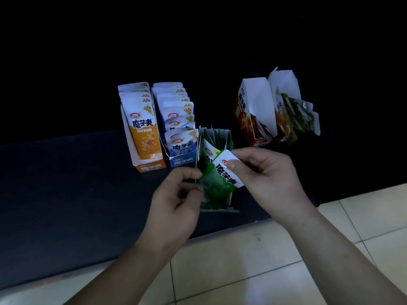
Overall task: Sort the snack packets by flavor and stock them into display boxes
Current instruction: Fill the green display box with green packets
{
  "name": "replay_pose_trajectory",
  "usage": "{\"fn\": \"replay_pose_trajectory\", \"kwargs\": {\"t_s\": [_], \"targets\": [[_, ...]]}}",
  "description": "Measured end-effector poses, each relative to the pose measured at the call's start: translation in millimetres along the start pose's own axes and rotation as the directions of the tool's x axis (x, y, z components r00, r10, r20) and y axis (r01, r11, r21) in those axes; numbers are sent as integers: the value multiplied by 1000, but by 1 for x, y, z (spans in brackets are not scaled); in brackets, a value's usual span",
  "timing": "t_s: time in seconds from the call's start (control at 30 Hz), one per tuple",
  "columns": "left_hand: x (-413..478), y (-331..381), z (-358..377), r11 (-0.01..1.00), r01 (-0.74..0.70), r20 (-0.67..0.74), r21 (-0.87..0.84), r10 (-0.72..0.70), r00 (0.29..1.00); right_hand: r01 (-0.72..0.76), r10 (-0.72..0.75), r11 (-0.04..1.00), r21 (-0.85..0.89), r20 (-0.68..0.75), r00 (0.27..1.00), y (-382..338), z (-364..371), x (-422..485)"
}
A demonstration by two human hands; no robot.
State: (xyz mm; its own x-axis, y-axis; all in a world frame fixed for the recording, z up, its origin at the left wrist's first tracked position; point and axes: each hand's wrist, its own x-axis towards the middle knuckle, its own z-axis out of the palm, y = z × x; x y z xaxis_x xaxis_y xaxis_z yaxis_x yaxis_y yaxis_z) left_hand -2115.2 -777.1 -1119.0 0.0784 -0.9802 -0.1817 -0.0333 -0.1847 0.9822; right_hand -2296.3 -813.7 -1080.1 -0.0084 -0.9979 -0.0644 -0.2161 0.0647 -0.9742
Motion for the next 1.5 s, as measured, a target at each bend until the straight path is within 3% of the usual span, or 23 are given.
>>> {"fn": "replay_pose_trajectory", "kwargs": {"t_s": [0.13,0.33,0.57,0.7,0.8,0.97,1.13,1.27,1.5], "targets": [[8,13,-5,996,3,44,91,-7,999,13,-13,1000,4,-33,999,-6,-2,4],[22,16,1,955,-143,136,261,110,985,-36,38,997,73,-16,999,-10,0,5],[23,15,-9,978,-106,-25,179,112,993,-108,96,980,170,79,992,-10,-2,0],[25,18,-5,983,-84,-116,163,103,988,-86,95,979,186,-37,995,-12,4,-3],[26,23,1,989,-60,-163,134,82,983,-48,50,989,140,-8,999,-18,11,-5],[14,21,8,992,-122,108,12,120,987,-72,69,983,166,23,997,-19,13,-8],[20,18,-6,998,-66,-13,-23,65,998,15,1,992,129,-121,993,-21,7,-4],[18,25,-3,1000,7,197,23,-11,980,-10,21,990,140,-82,996,-20,16,-6],[10,19,1,991,-48,173,123,27,985,-50,67,986,161,-102,993,-18,15,-10]]}}
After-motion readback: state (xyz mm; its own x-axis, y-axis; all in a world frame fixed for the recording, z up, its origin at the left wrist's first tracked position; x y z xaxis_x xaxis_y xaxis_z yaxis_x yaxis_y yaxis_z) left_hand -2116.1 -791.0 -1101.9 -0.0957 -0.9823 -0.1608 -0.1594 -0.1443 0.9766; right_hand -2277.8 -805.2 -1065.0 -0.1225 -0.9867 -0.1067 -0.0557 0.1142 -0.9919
